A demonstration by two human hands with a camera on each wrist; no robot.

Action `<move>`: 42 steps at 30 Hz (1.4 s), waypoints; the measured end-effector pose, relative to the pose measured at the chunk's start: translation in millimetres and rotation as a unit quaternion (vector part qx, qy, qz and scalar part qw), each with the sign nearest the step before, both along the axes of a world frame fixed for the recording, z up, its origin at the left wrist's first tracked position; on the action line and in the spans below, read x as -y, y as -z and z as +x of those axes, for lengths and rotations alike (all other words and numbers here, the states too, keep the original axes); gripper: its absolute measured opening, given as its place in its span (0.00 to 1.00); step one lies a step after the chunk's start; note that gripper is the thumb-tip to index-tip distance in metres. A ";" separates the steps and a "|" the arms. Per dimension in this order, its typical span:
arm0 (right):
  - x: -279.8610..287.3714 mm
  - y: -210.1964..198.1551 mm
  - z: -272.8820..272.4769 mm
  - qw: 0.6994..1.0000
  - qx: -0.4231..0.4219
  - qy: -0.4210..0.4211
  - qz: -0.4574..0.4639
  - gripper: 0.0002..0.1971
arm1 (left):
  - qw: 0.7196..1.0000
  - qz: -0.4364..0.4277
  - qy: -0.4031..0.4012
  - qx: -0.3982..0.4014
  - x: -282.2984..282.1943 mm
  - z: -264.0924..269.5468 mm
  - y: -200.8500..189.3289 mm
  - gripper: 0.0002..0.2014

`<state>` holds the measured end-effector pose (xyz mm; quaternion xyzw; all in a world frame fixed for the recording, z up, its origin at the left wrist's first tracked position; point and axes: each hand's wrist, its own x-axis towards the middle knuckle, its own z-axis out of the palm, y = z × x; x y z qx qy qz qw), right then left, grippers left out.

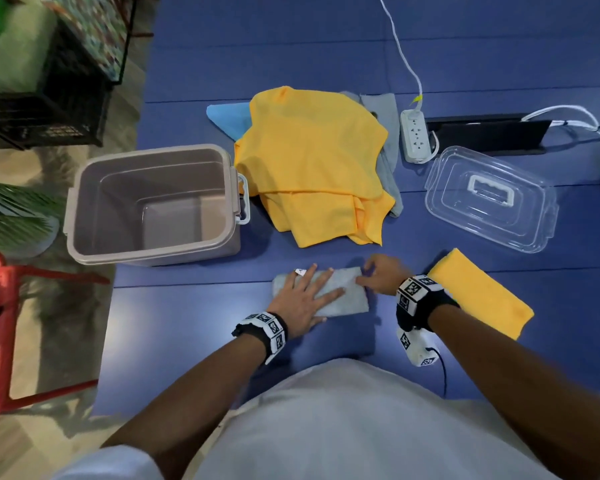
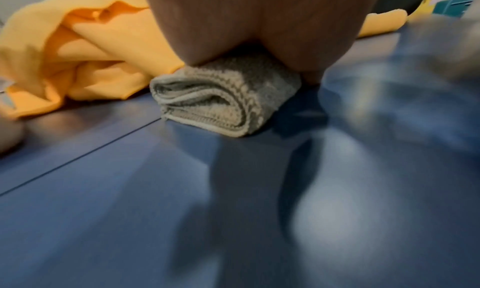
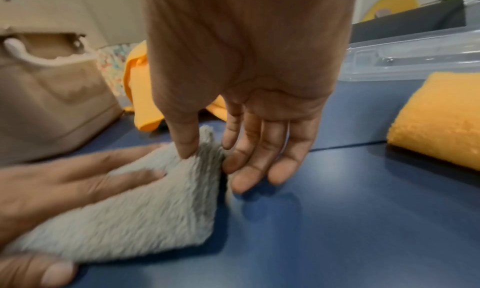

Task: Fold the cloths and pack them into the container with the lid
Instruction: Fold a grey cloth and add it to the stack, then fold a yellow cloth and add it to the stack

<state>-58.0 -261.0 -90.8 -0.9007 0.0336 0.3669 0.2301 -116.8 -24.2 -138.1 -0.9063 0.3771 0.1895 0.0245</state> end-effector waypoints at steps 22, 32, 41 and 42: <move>-42.4 -60.8 99.0 0.894 0.436 -0.078 -0.069 0.18 | 0.979 -0.060 -0.176 0.080 -142.4 -10.1 -54.7 0.31; -29.0 -126.2 0.7 0.861 0.447 -0.214 0.115 0.06 | 0.902 -0.258 -0.333 0.093 19.6 79.9 -130.8 0.33; 62.8 -181.8 -10.0 0.880 0.457 0.080 0.104 0.11 | 0.866 -0.374 -0.329 0.041 -15.5 80.0 -160.8 0.25; 72.4 -182.9 -9.9 0.883 0.452 0.080 0.101 0.11 | 0.866 -0.381 -0.319 0.052 -19.7 81.1 -172.6 0.25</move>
